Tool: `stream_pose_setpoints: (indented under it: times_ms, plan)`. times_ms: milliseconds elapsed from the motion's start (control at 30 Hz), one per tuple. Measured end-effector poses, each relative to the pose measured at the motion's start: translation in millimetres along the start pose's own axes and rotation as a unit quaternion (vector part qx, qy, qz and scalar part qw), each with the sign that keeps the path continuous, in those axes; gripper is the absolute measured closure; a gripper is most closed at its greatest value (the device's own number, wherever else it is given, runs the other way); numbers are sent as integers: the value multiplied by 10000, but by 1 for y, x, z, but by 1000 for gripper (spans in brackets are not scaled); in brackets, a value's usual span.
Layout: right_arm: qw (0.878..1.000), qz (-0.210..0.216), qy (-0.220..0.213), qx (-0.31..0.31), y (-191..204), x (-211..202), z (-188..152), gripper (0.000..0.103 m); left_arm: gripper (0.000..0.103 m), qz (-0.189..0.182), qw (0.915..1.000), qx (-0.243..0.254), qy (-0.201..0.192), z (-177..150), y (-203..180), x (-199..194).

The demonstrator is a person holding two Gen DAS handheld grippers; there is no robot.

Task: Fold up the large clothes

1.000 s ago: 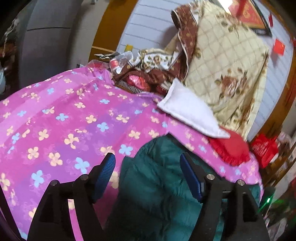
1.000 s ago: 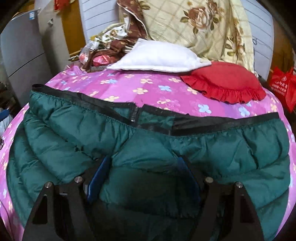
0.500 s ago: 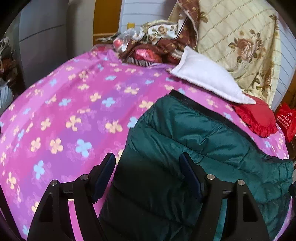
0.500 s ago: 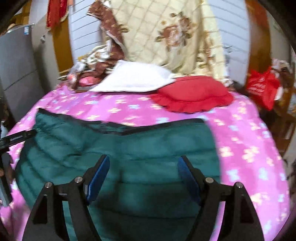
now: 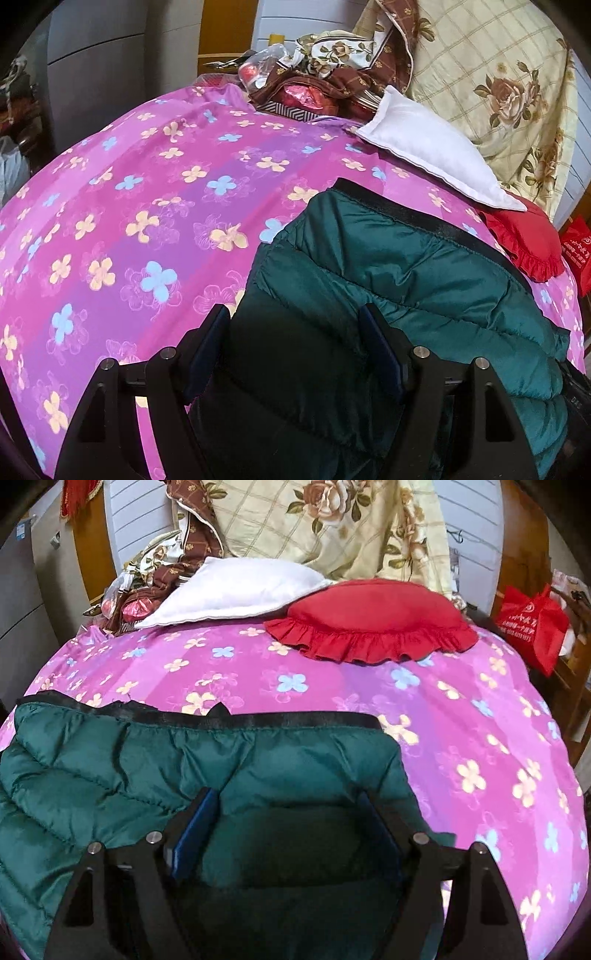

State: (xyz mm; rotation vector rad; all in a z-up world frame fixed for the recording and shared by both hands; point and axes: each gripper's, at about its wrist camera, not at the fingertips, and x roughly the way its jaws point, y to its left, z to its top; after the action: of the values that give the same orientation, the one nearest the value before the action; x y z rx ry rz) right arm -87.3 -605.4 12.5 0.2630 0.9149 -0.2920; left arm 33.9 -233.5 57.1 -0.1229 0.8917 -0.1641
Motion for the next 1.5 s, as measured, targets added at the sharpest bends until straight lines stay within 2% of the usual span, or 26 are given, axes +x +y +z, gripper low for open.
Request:
stream_pose_setpoints:
  times_ms: [167,300,400,467,567,700,867,1000,1100,1267,1400,1500]
  plan:
    - [10000,-64,8,7,2,-21,1,22,51,-20,10000,39,-11,-1,1,-1]
    - [9985,310,-338,301,-5,-65,-12,22,50,-45,10000,5,-26,-2,1,-1]
    - [9981,346,-448,228,-4,-87,-28,22,49,-37,10000,-15,-70,-4,1,-1]
    - [9988,248,-364,208,-7,-84,-39,22,47,-19,9999,-38,-113,-5,2,0]
    - [9993,225,16,287,-13,-57,-50,22,47,49,9999,3,-136,-6,0,-3]
    - [9995,59,-8,297,-9,-62,-46,22,47,55,9998,89,-156,-8,2,-19]
    - [9988,-62,-415,255,0,-106,-46,22,47,-154,9994,110,-292,-17,4,-49]
    - [9979,198,-600,158,12,-129,-47,21,47,-314,9985,220,-384,-28,-1,-65]
    - [9983,395,-428,63,26,-122,-49,22,47,-279,9982,443,-292,-37,-11,-64]
    - [9995,266,-53,-134,45,-86,-60,21,47,11,9958,854,-324,-49,-24,-53]
    - [9996,122,24,-256,51,-72,-64,19,47,30,9959,846,-316,-50,-25,-50]
    - [9996,177,88,-210,49,-75,-61,19,47,14,9960,835,-309,-50,-24,-51]
